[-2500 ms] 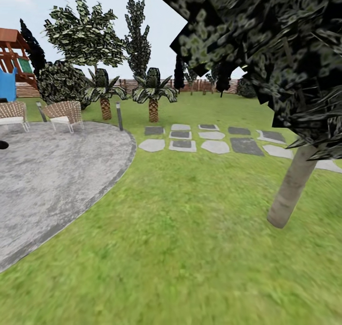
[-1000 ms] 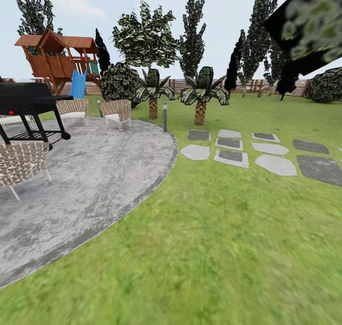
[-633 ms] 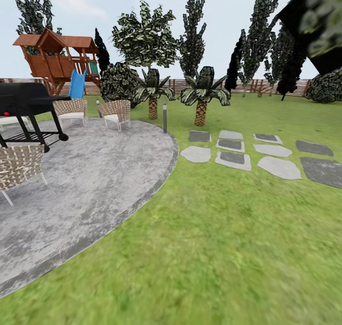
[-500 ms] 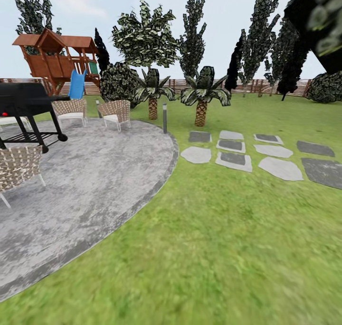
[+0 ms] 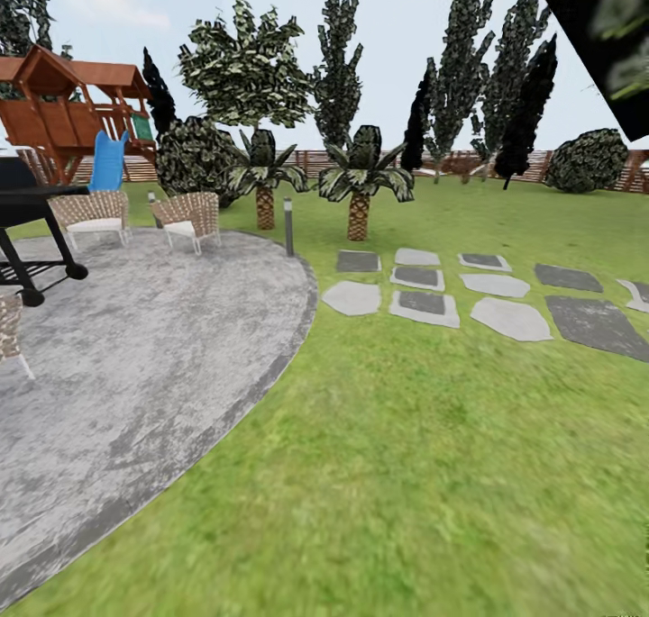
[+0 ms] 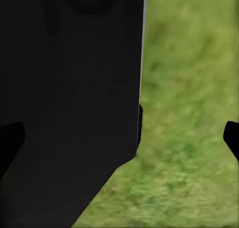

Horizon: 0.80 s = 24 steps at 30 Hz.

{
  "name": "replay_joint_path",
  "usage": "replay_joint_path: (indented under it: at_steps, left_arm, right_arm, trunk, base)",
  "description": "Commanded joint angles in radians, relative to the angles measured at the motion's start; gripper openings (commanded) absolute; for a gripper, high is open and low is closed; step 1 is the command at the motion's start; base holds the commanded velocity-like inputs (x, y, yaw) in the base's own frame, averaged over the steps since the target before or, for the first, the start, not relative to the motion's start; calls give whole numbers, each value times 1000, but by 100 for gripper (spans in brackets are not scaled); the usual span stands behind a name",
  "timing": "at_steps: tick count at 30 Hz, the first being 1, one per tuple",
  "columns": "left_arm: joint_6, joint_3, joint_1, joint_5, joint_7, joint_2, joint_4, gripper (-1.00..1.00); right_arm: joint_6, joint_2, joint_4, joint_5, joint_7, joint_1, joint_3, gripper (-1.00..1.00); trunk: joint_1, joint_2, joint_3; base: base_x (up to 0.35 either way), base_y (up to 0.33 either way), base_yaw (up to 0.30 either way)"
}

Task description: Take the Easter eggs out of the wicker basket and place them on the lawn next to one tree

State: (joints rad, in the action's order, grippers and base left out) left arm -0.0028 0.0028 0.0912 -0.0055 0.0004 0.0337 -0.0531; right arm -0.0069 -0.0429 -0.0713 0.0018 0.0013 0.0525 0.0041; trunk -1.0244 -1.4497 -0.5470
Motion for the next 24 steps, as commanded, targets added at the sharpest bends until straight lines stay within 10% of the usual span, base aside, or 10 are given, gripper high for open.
replay_joint_path:
  at_steps: [1,24]
  left_arm:
    - [0,0,1,-1,0,0,-2,100]
    - [0,0,1,-1,0,0,-1,100]
  right_arm:
    - [-1,0,-2,0,0,2,0,100]
    - [-1,-1,-2,0,-1,1,0,100]
  trunk:
    - [-1,0,-1]
    - [-1,0,-1]
  base:
    - [329,0,-241]
    - [329,0,-16]
